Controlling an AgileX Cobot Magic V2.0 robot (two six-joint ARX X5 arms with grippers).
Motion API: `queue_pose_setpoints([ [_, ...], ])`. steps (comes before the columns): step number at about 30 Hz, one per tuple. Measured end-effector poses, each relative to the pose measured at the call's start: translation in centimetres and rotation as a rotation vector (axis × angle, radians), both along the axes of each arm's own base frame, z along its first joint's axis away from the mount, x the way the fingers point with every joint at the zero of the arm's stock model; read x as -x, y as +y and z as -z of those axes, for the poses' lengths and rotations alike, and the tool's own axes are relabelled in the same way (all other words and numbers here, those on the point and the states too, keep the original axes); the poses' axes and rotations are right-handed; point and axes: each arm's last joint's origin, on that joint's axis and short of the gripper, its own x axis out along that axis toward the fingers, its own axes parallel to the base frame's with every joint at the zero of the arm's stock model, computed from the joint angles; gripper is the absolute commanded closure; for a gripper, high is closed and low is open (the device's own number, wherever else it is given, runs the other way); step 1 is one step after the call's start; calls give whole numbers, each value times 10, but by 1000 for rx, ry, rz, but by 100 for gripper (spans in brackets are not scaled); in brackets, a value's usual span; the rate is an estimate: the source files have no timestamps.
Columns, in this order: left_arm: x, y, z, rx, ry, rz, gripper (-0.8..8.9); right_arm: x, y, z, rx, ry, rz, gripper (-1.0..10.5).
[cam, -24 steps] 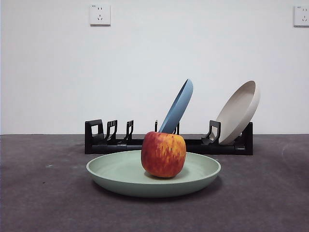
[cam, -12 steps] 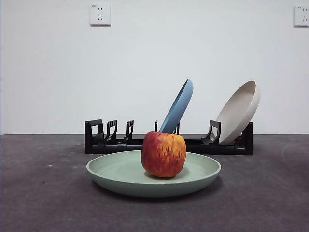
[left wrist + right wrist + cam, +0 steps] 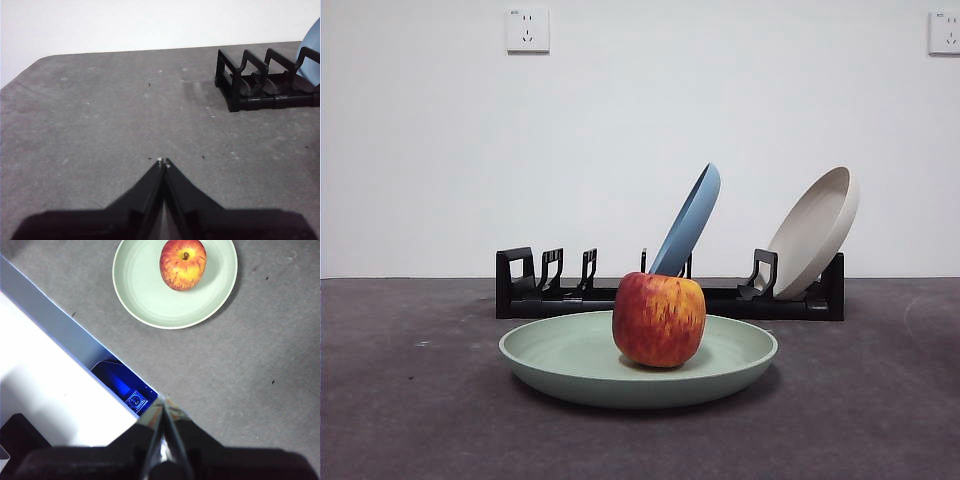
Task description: Take the green plate from the plate rack,put the plate on the table,take the apple from the table,put the apple in the plate
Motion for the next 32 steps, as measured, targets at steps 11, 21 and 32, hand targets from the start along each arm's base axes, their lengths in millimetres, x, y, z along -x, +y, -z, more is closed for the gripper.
queue_pose_setpoints([
  [11, 0, 0, 0, 0, 0, -1, 816, 0, 0, 0, 0, 0, 0, 945],
  [21, 0, 0, 0, 0, 0, -1, 816, 0, 0, 0, 0, 0, 0, 945],
  [32, 0, 0, 0, 0, 0, -1, 816, 0, -21, -14, -104, -167, 48, 945],
])
